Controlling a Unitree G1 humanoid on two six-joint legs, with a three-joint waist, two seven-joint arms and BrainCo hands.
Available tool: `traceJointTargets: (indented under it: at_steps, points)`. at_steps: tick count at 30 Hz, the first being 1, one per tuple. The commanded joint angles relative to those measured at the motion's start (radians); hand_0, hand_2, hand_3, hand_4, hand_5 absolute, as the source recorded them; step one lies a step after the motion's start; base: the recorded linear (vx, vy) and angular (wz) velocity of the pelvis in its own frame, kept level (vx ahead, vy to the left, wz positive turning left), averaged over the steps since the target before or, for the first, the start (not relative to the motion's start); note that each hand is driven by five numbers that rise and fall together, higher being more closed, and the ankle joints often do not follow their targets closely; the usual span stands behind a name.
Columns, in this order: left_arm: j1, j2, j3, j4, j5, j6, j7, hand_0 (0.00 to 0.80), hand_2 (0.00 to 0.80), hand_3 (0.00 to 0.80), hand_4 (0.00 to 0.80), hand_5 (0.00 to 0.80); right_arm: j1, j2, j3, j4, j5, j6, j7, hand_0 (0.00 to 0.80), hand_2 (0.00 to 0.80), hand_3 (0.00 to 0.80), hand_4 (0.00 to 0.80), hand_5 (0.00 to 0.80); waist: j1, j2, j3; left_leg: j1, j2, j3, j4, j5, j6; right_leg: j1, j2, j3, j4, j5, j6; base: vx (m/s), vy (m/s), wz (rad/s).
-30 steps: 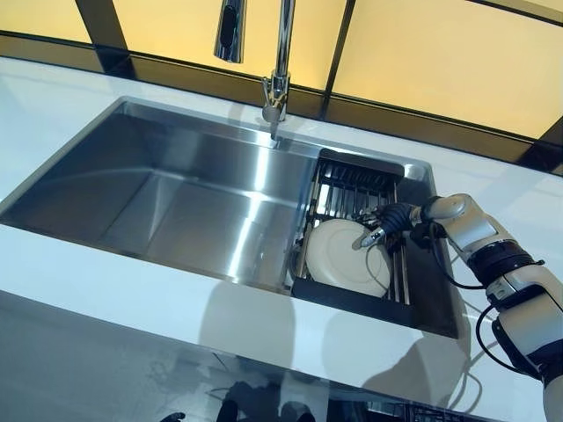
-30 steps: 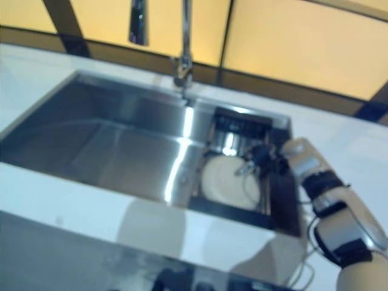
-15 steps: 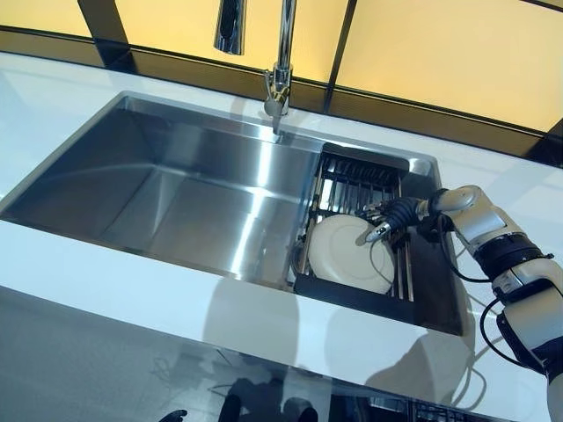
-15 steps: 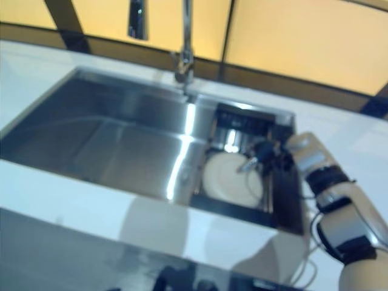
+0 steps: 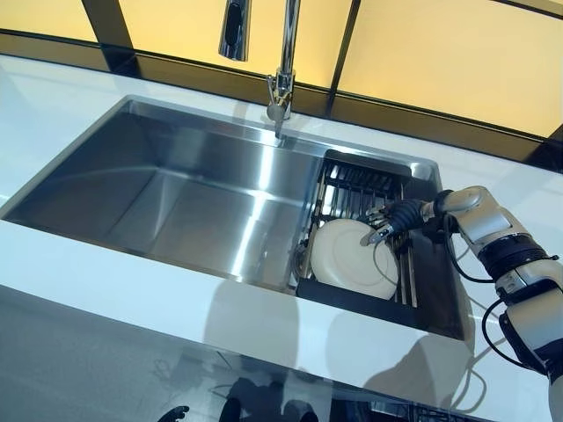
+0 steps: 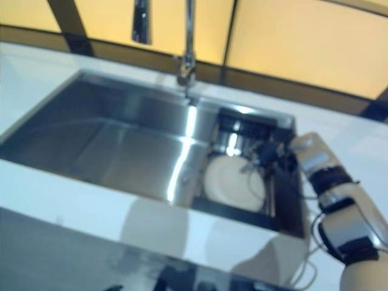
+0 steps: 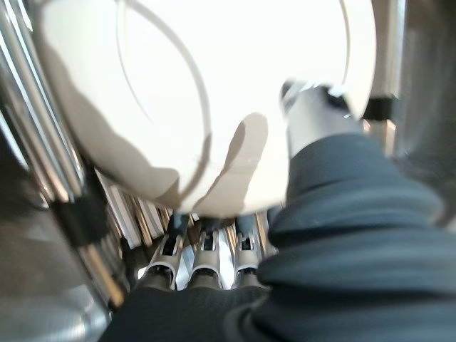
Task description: Take plates into dishwasher
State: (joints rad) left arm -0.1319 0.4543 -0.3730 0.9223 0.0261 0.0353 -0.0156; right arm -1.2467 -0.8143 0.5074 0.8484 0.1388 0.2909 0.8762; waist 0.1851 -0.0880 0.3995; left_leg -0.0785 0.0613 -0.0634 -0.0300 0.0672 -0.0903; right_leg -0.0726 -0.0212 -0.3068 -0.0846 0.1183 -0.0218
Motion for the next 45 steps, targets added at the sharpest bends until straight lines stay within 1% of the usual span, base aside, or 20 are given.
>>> traceJointTargets:
  at_steps: [1,4,5,13,22,27,28,29,30,37,45]
  points:
    - [-0.013,0.021,-0.047,-0.004,0.009,-0.005,0.005,0.0,0.0,0.0,0.0,0.0,0.076,-0.004,0.092,-0.021,0.051,0.014,0.099,0.323,0.323,0.323,0.323,0.323,0.016,-0.023,-0.002,-0.039,-0.038,0.032,-0.035,0.015,0.046,0.022,0.008,0.023,0.056,-0.075,0.051,0.0,0.0,0.0]
    - [-0.012,0.02,-0.045,-0.004,0.01,-0.003,0.004,0.0,0.0,0.0,0.0,0.0,0.081,-0.004,0.084,-0.03,0.067,0.018,0.095,0.351,0.351,0.351,0.351,0.351,0.014,-0.026,-0.006,-0.034,-0.039,0.033,-0.038,0.015,0.047,0.026,0.01,0.025,0.052,-0.073,0.052,0.0,0.0,0.0]
    - [-0.012,0.02,-0.044,-0.003,0.011,-0.003,0.003,0.0,0.0,0.0,0.0,0.0,0.083,-0.005,0.081,-0.035,0.075,0.021,0.092,0.405,0.405,0.405,0.405,0.405,0.013,-0.027,-0.007,-0.033,-0.04,0.033,-0.04,0.014,0.047,0.026,0.01,0.025,0.051,-0.072,0.053,0.0,0.0,0.0]
    - [-0.008,0.019,-0.038,0.009,0.017,-0.009,0.007,0.0,0.0,0.0,0.0,0.0,0.084,-0.013,0.066,-0.048,0.115,0.028,0.08,0.458,0.458,0.458,0.458,0.458,0.009,-0.037,-0.02,-0.026,-0.043,0.039,-0.046,0.011,0.049,0.03,0.01,0.028,0.041,-0.065,0.057,-0.002,0.003,0.0]
    - [-0.001,0.02,-0.032,0.02,0.021,-0.019,0.01,0.0,0.0,0.0,0.0,0.0,0.103,-0.021,0.051,-0.076,0.18,0.027,0.081,0.452,0.452,0.452,0.452,0.452,0.003,-0.045,-0.037,-0.017,-0.046,0.042,-0.052,0.009,0.052,0.035,0.009,0.031,0.034,-0.06,0.061,-0.001,0.003,0.0]
    - [0.002,0.022,-0.029,0.015,0.026,-0.012,0.007,0.0,0.0,0.0,0.0,0.0,0.118,-0.021,0.042,-0.095,0.215,0.037,0.109,0.433,0.433,0.433,0.433,0.433,0.002,-0.048,-0.045,-0.014,-0.047,0.041,-0.055,0.008,0.053,0.038,0.008,0.034,0.031,-0.058,0.064,-0.006,0.027,-0.01]
    - [0.003,0.022,-0.029,0.019,0.028,-0.015,0.007,0.0,0.0,0.0,0.0,0.0,0.123,-0.015,0.042,-0.106,0.22,0.049,0.123,0.38,0.38,0.38,0.38,0.38,0.002,-0.05,-0.047,-0.013,-0.047,0.041,-0.056,0.008,0.053,0.038,0.008,0.034,0.03,-0.057,0.065,0.0,0.0,0.0]
    - [0.003,0.022,-0.028,0.021,0.031,-0.016,0.008,0.0,0.0,0.0,0.0,0.0,0.127,-0.013,0.042,-0.11,0.221,0.056,0.132,0.088,0.088,0.088,0.088,0.088,0.002,-0.052,-0.049,-0.014,-0.047,0.042,-0.056,0.008,0.053,0.038,0.007,0.035,0.029,-0.057,0.065,0.0,0.0,0.0]
    - [0.004,0.023,-0.026,0.02,0.035,-0.016,0.007,0.0,0.0,0.0,0.0,0.0,0.134,-0.011,0.04,-0.116,0.221,0.063,0.146,0.0,0.0,0.0,0.0,0.0,0.003,-0.054,-0.05,-0.013,-0.048,0.041,-0.057,0.008,0.054,0.04,0.008,0.035,0.028,-0.056,0.066,0.0,0.0,0.0]
    - [0.004,0.027,-0.021,0.026,0.047,-0.018,0.012,0.0,0.0,0.0,0.0,0.0,0.163,-0.009,0.038,-0.115,0.217,0.068,0.184,0.0,0.0,0.0,0.0,0.0,0.005,-0.06,-0.061,-0.006,-0.054,0.036,-0.057,0.004,0.06,0.044,0.002,0.033,0.031,-0.056,0.069,0.0,0.0,0.0]
    - [0.0,0.026,-0.025,0.038,0.045,-0.02,0.019,0.0,0.0,0.0,0.0,0.0,0.156,-0.007,0.043,-0.102,0.214,0.06,0.191,0.0,0.0,0.0,0.0,0.0,0.002,-0.059,-0.067,-0.008,-0.06,0.037,-0.057,0.002,0.063,0.043,-0.002,0.038,0.025,-0.05,0.074,0.0,0.0,0.0]
